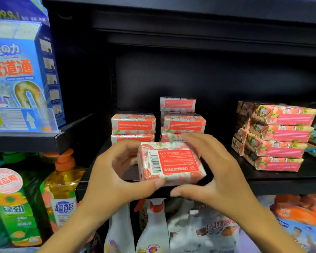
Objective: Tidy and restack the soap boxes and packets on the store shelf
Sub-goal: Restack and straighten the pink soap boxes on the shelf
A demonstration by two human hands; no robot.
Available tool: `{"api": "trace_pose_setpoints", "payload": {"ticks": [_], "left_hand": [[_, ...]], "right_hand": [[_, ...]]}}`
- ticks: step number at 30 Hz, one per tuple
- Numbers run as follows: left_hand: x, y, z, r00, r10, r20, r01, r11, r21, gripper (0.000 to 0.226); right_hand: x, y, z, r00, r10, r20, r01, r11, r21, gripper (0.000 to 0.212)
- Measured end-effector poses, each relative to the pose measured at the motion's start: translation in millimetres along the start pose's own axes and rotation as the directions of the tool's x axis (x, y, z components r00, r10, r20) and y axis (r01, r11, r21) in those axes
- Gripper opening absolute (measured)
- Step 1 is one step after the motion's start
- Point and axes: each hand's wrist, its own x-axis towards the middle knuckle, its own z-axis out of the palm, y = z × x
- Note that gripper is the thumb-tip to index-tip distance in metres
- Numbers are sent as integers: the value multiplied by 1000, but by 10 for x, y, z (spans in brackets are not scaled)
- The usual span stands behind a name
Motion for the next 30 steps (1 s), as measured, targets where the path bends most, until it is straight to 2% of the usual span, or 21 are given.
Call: {"api": "trace_pose_setpoints", "payload": {"ticks": [1,3,5,6,9,12,14,17,21,23,26,30], "left_hand": [[-3,2,-20,999,30,13,-30,999,28,52],[-14,8,-50,995,79,55,-82,995,56,56],[-26,10,-63,985,122,121,-134,986,99,60],[-30,8,-65,980,130,153,-150,981,124,62],[-24,-27,-69,975,97,197,-129,980,153,61],[-12,-70,-106,988,-15,156,3,997,77,56],[3,-74,-131,985,-111,129,104,993,58,59],[5,-65,-127,967,-227,115,224,974,42,53],[30,-54,-155,947,-295,131,302,953,-38,54],[36,-29,-167,950,-277,146,291,954,-79,54],[9,17,-177,983,-183,21,184,981,-59,59],[62,125,-251,985,-25,-170,27,1000,8,64]], "right_hand": [[4,-17,-21,995,101,24,-103,985,137,79],[15,-25,-48,961,254,109,-276,875,398,76],[37,0,-69,927,311,210,-375,746,550,67],[53,-3,-82,920,317,230,-391,717,576,62],[76,-57,-116,934,318,164,-353,748,563,51],[45,-118,-60,968,250,13,-239,908,345,43],[15,-134,24,987,149,-61,-129,958,256,43],[5,-152,112,990,24,-136,8,972,234,38],[-10,-149,162,975,-121,-184,159,966,206,36],[-12,-144,172,969,-161,-186,197,961,193,32],[-7,-139,171,962,-177,-207,210,967,146,30],[-6,-97,119,959,1,-284,63,975,215,40]]}}
